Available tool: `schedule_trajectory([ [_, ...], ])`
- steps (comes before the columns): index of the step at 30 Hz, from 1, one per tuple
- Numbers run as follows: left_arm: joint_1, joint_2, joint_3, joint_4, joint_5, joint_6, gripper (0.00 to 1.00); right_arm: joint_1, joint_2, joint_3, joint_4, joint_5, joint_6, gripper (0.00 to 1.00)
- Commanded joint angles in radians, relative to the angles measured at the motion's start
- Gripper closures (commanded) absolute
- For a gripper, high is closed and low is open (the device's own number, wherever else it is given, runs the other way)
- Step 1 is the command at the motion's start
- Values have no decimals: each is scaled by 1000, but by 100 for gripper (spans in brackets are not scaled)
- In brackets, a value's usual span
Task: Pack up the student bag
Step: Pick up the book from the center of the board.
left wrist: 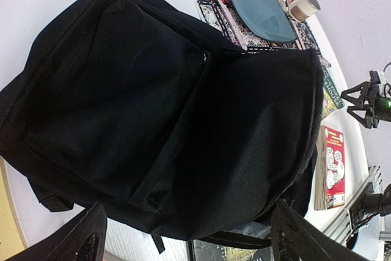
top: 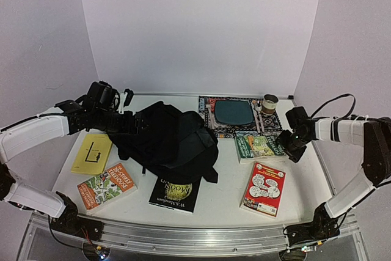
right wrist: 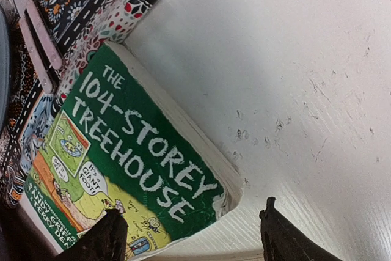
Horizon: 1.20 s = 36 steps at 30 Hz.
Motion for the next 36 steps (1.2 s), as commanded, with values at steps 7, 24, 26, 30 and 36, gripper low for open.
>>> schedule_trajectory([
  [7, -9, 20, 59, 43, 12, -4, 6, -3, 114, -29, 114, -155, 19, 31],
  [24, -17, 35, 68, 49, 13, -4, 6, -3, -17, 14, 182, -205, 4, 40],
  [26, -18, 39, 69, 50, 13, -3, 6, -2, -23, 15, 182, -204, 6, 40],
  [30, -18, 43, 70, 51, 15, -3, 6, -2, -3, 18, 187, -206, 7, 41],
  [36, -18, 45, 70, 54, 19, -7, 6, -3, 39, 0, 227, -188, 34, 49],
])
